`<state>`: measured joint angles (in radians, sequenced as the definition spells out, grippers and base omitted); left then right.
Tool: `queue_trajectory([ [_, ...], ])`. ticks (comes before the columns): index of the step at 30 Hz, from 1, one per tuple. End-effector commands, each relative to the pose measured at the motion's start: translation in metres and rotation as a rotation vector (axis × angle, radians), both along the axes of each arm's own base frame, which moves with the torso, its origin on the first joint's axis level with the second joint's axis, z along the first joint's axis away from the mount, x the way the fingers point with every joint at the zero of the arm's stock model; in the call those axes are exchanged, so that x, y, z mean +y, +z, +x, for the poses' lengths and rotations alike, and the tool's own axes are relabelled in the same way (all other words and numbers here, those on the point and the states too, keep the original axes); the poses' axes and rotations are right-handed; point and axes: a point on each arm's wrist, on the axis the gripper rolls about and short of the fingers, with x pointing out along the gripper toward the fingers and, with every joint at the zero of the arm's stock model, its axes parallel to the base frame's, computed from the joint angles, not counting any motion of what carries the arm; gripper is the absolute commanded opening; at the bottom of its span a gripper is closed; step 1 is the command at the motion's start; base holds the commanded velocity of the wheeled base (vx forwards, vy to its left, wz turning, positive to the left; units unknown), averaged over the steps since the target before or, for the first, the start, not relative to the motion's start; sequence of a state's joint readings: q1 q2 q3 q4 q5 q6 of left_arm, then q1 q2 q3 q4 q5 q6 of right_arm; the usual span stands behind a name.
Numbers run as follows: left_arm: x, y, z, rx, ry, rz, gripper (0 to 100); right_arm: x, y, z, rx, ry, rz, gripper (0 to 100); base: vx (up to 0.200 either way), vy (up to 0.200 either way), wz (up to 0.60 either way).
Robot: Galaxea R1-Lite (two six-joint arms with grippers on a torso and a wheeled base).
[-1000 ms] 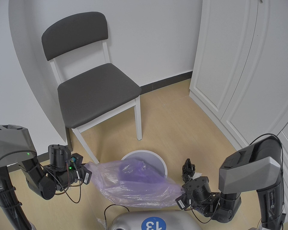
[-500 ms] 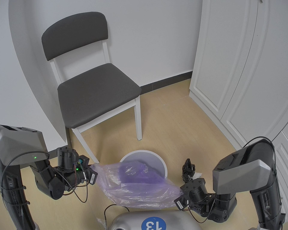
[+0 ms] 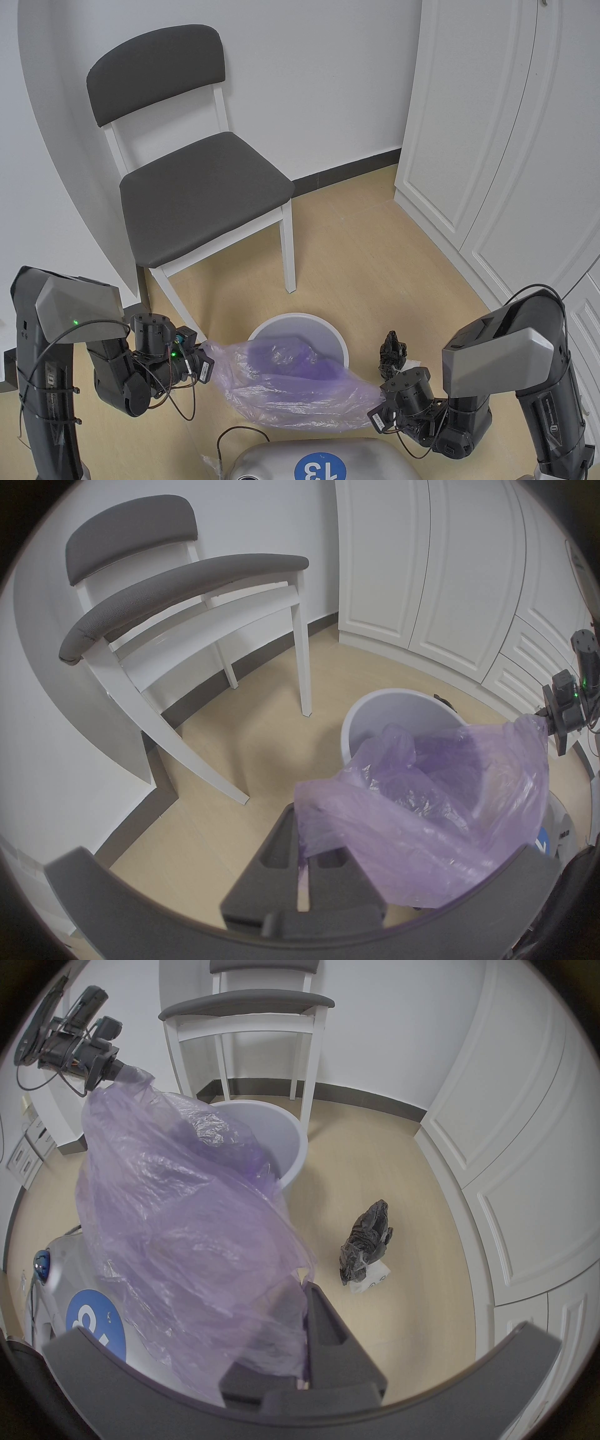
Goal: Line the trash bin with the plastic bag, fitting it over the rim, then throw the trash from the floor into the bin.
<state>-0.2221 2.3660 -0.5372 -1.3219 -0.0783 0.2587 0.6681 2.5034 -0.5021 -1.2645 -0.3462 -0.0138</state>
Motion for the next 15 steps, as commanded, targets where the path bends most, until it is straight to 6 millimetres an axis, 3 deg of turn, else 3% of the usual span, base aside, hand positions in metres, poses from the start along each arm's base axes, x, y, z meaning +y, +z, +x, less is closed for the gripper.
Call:
queue_trajectory([
  [1, 0.0007, -0.0306, -0.0017, 0.017, 0.016, -0.034, 0, -0.0022, -0.0007, 0.0008, 0.003, -0.006, -0.004, 0, 0.000, 0.000, 0.00],
  [10, 0.0020, -0.0312, -0.0032, 0.013, 0.034, -0.069, 0, -0.0030, -0.0008, 0.0005, 0.007, -0.007, -0.009, 0, 0.000, 0.000, 0.00],
  [11, 0.0020, -0.0317, -0.0036, 0.016, 0.035, -0.073, 0, -0.0028, -0.0011, 0.0007, 0.011, -0.007, -0.012, 100, 0.000, 0.000, 0.00],
  [15, 0.0020, -0.0313, -0.0034, 0.015, 0.040, -0.083, 0, -0.0020, -0.0006, 0.0010, 0.010, -0.006, -0.010, 100, 0.000, 0.000, 0.00],
])
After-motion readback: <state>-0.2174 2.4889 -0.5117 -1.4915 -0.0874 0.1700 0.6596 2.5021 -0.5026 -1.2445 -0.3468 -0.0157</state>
